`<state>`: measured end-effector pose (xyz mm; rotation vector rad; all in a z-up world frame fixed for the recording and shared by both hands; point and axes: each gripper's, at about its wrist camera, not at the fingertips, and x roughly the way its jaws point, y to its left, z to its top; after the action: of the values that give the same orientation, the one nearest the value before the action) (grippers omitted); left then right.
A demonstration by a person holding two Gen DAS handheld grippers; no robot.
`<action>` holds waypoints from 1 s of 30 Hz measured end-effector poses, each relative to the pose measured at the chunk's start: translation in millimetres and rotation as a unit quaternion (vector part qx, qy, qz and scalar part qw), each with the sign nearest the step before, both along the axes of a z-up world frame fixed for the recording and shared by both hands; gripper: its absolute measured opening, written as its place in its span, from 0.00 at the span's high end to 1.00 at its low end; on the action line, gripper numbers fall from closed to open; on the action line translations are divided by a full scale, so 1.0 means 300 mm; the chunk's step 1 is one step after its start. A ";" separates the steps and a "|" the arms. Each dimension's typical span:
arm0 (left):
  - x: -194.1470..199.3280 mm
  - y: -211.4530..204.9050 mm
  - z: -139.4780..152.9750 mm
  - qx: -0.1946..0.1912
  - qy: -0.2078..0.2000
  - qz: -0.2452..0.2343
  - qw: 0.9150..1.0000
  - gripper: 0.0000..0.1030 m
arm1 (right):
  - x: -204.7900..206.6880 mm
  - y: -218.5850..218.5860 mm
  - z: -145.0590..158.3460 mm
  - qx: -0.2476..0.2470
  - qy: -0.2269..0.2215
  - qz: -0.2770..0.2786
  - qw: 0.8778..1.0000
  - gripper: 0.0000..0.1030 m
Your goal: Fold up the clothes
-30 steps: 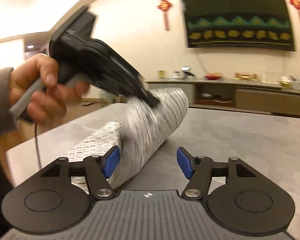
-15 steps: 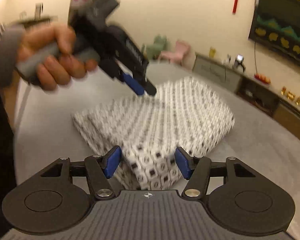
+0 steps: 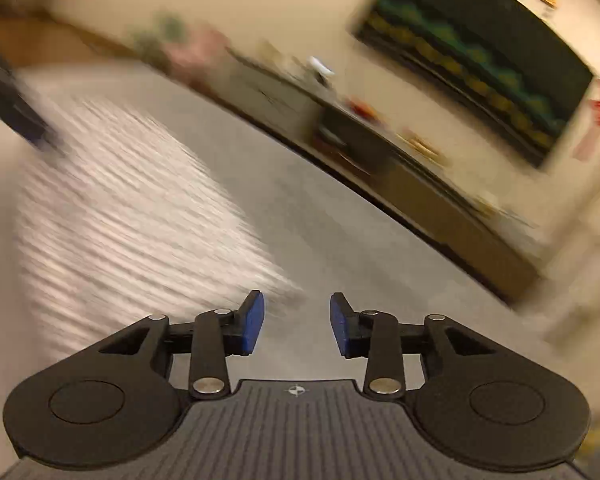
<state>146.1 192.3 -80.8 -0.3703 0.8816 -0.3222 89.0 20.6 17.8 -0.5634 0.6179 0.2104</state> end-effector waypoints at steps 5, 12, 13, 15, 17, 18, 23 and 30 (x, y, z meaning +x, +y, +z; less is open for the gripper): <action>0.005 -0.003 -0.070 0.053 0.016 0.017 0.998 0.90 | -0.050 0.084 -0.020 0.066 0.041 0.049 0.996 0.59; -0.011 0.052 -0.051 0.047 0.025 0.027 0.998 0.95 | -0.092 0.129 -0.033 0.127 0.090 0.090 0.984 0.58; -0.016 0.050 -0.031 0.049 0.017 0.027 0.998 0.93 | -0.095 0.123 -0.030 0.128 0.094 0.088 0.983 0.57; -0.018 0.031 0.012 0.056 -0.011 0.023 0.998 0.81 | -0.110 0.136 0.004 0.118 0.076 0.085 0.987 0.56; -0.006 0.021 0.016 0.063 -0.014 0.019 0.998 0.79 | -0.120 0.191 0.041 0.103 0.045 0.106 0.988 0.52; 0.004 0.020 -0.001 0.066 -0.003 0.019 0.998 0.79 | -0.123 0.229 0.061 0.094 0.027 0.123 0.988 0.42; 0.024 0.013 -0.057 0.077 0.013 0.015 0.997 0.84 | -0.019 0.430 -0.010 0.014 0.021 0.171 0.985 0.41; 0.026 0.047 -0.056 0.071 0.014 0.013 0.997 0.87 | -0.070 0.480 0.028 0.004 -0.002 0.176 0.984 0.98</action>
<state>154.0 206.5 -97.5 -0.2551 0.9218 -0.2293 68.0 164.5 26.2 -0.6628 0.5090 0.5444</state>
